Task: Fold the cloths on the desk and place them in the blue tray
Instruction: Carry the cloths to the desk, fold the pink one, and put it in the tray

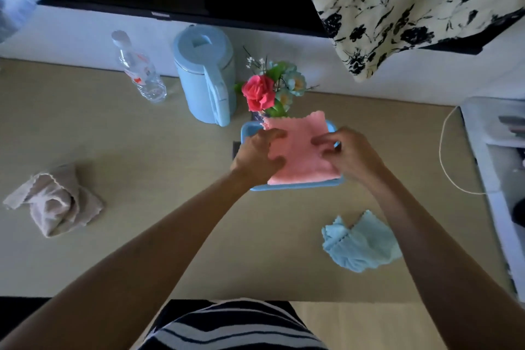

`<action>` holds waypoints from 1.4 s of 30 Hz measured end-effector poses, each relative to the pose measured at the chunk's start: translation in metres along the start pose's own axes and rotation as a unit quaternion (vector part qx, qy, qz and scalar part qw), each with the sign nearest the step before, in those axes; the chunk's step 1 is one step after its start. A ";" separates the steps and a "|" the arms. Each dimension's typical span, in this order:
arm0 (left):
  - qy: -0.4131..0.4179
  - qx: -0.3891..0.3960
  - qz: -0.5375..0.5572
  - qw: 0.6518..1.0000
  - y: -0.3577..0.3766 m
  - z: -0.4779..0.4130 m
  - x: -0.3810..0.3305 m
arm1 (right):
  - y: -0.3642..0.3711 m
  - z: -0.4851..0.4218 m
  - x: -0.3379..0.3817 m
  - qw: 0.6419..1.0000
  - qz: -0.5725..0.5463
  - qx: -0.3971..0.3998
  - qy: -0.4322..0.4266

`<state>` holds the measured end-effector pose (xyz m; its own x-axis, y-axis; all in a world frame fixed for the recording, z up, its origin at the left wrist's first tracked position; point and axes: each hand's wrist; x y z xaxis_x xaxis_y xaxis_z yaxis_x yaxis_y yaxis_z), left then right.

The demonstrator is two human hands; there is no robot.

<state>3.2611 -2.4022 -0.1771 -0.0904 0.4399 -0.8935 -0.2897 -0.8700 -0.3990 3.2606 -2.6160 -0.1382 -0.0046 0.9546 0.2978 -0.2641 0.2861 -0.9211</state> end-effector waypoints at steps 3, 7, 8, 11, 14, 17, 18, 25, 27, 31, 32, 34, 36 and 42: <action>-0.037 0.019 -0.044 0.998 0.028 -0.018 0.013 | 0.016 -0.025 -0.016 0.994 0.104 0.034 -0.012; -0.067 0.044 -0.107 0.991 0.051 -0.030 0.027 | 0.042 -0.043 -0.021 0.977 0.201 0.071 -0.027; -0.072 0.046 -0.119 0.989 0.055 -0.033 0.031 | 0.048 -0.044 -0.020 0.975 0.208 0.070 -0.034; -0.087 0.061 -0.156 0.982 0.064 -0.044 0.036 | 0.058 -0.045 -0.016 0.969 0.234 0.068 -0.029; -0.105 0.084 -0.181 0.974 0.075 -0.053 0.039 | 0.068 -0.048 -0.019 0.967 0.243 0.073 -0.028; -0.111 0.095 -0.196 0.970 0.084 -0.061 0.044 | 0.075 -0.051 -0.020 0.969 0.236 0.073 -0.032; -0.117 0.099 -0.195 0.969 0.086 -0.063 0.046 | 0.078 -0.053 -0.020 0.967 0.242 0.079 -0.028; -0.135 0.123 -0.191 0.964 0.091 -0.068 0.057 | 0.096 -0.063 -0.021 0.944 0.313 0.103 -0.017; -0.143 0.125 -0.194 0.963 0.091 -0.067 0.059 | 0.092 -0.064 -0.020 0.928 0.362 0.078 -0.037; -0.144 0.148 -0.235 0.950 0.087 -0.067 0.058 | 0.093 -0.073 -0.026 0.905 0.401 0.081 -0.114; -0.138 0.157 -0.266 0.941 0.087 -0.067 0.056 | 0.096 -0.077 -0.030 0.900 0.408 0.090 -0.125; -0.108 0.164 -0.345 0.918 0.087 -0.070 0.052 | 0.105 -0.084 -0.035 0.892 0.421 0.101 -0.130; -0.079 0.172 -0.414 0.890 0.090 -0.075 0.050 | 0.115 -0.091 -0.037 0.885 0.432 0.113 -0.131; -0.049 0.150 -0.520 0.839 0.107 -0.090 0.054 | 0.135 -0.105 -0.040 0.886 0.430 0.115 -0.132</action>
<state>3.3114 -2.4918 -0.2862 0.2867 0.9557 -0.0664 -0.4865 0.0856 -0.8695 3.3267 -2.6067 -0.3003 -0.5163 0.7505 -0.4125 -0.2424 -0.5900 -0.7701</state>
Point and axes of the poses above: each hand's wrist, its own z-axis away from the middle knuckle, its own y-axis out of the palm, x = y × z, and after that the axes turned 14 degrees about z, right-handed
